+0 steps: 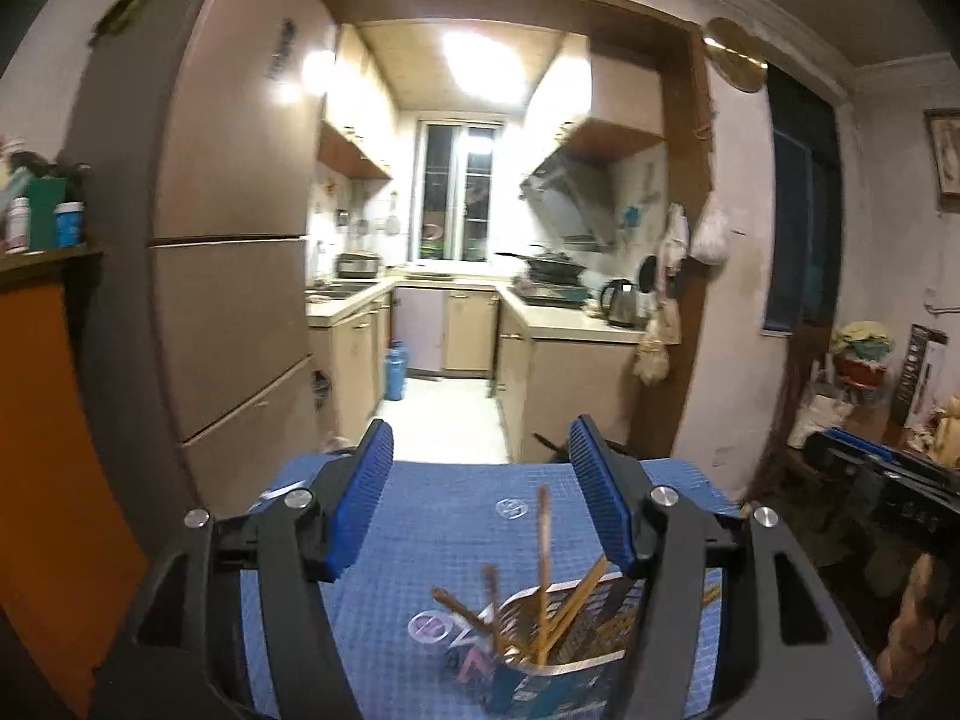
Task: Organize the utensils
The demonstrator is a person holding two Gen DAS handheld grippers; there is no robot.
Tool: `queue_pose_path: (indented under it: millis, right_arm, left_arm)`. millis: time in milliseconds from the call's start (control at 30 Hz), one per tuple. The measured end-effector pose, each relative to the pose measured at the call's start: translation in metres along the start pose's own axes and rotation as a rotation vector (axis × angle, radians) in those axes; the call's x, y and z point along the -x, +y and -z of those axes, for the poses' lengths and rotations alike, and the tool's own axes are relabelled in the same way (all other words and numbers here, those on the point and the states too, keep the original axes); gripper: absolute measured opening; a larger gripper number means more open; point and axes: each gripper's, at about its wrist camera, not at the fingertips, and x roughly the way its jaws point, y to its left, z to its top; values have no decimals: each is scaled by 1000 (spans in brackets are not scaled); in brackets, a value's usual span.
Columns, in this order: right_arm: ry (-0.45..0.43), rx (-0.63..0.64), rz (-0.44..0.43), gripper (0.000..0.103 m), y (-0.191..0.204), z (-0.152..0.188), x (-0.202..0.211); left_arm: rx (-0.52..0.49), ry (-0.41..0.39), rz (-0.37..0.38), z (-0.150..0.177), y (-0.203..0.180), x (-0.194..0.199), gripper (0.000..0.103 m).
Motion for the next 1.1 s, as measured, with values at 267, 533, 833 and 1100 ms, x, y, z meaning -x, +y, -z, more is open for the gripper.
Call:
queue_pose_path:
  millis: [267, 533, 833, 1100]
  right_arm:
    - [-11, 36, 34, 84, 0, 79, 71]
    - [3, -59, 56, 98, 2, 151, 136]
    - [50, -131, 131, 98, 2, 201, 183]
    - [127, -130, 133, 98, 8, 225, 187]
  left_arm:
    - [-62, 55, -154, 60, 12, 67, 73]
    - [-92, 123, -202, 106, 9, 119, 87]
    - [-66, 204, -146, 145, 8, 164, 97]
    - [-43, 279, -196, 170, 13, 167, 97]
